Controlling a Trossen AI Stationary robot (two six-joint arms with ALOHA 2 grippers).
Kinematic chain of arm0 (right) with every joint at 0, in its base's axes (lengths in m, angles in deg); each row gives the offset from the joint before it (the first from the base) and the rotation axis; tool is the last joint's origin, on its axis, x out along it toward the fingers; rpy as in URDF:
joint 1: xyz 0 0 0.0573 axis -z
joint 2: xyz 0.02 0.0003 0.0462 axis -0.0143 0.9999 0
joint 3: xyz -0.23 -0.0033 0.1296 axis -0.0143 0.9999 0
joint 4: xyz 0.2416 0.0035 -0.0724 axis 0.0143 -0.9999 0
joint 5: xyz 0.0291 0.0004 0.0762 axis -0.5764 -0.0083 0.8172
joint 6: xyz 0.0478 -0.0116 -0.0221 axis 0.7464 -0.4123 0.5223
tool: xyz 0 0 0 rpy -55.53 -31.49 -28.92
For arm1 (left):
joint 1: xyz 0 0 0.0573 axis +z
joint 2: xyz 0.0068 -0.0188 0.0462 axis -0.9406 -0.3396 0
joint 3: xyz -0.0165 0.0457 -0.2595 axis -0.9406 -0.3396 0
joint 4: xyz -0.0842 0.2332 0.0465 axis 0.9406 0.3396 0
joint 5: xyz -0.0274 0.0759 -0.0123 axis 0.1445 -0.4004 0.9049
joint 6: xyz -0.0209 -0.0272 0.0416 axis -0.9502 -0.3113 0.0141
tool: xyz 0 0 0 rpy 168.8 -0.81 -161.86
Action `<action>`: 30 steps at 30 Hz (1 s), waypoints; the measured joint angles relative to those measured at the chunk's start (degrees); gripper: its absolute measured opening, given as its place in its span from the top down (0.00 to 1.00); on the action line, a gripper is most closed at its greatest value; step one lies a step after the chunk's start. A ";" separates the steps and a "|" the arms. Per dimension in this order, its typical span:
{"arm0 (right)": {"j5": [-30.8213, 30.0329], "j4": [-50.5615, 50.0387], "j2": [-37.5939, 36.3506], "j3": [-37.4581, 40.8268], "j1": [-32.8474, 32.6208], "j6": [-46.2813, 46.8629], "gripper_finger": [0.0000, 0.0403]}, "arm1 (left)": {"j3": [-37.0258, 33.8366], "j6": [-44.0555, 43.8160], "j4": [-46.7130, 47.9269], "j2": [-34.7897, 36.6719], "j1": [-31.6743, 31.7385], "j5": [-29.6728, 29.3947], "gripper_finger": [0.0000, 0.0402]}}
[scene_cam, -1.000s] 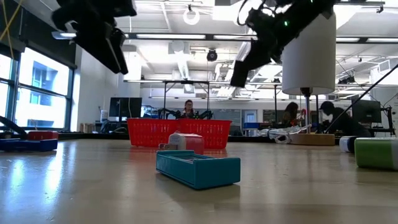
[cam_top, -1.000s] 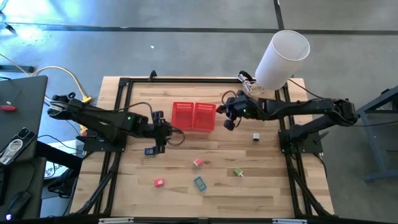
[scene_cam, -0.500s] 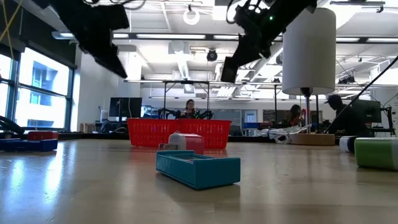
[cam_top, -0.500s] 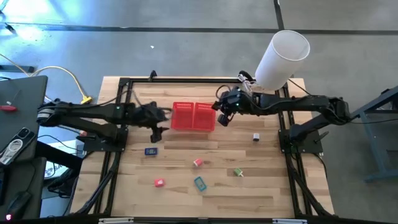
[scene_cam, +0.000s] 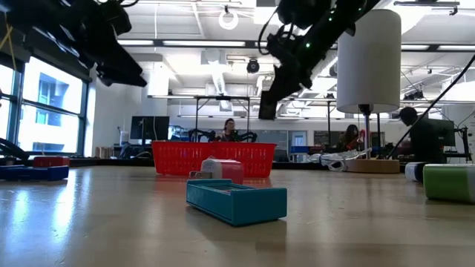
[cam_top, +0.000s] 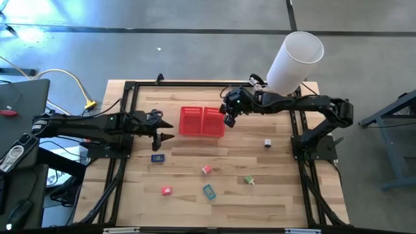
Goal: Pick & Place Office items
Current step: Put the black digital clock into the right red bin
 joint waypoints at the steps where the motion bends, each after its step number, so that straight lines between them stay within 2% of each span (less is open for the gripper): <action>1: -0.04 0.04 0.91 0.00 -0.26 -0.01 0.89 | -1.28 -0.49 -3.13 0.09 -0.35 0.03 0.45; 4: 0.55 0.02 2.97 0.04 -0.56 -0.03 0.89 | -4.28 -0.85 -11.46 -0.01 -1.50 0.04 0.45; 6: 0.50 0.34 3.39 0.04 -0.46 -0.03 0.89 | -5.10 -0.87 -13.40 -0.03 -1.99 0.04 0.45; 14: 1.60 0.25 3.56 -0.24 0.43 -0.01 0.89 | -5.16 -1.07 -13.57 -0.01 -3.06 0.07 0.45; 22: 2.86 -1.27 3.75 -4.59 0.02 0.04 0.89 | -5.16 -0.95 -13.46 -0.01 -4.80 0.04 0.45; 30: 4.73 -3.10 11.66 -11.32 -0.23 -1.54 0.89 | -5.16 -0.87 -13.46 -0.03 -5.11 0.03 0.45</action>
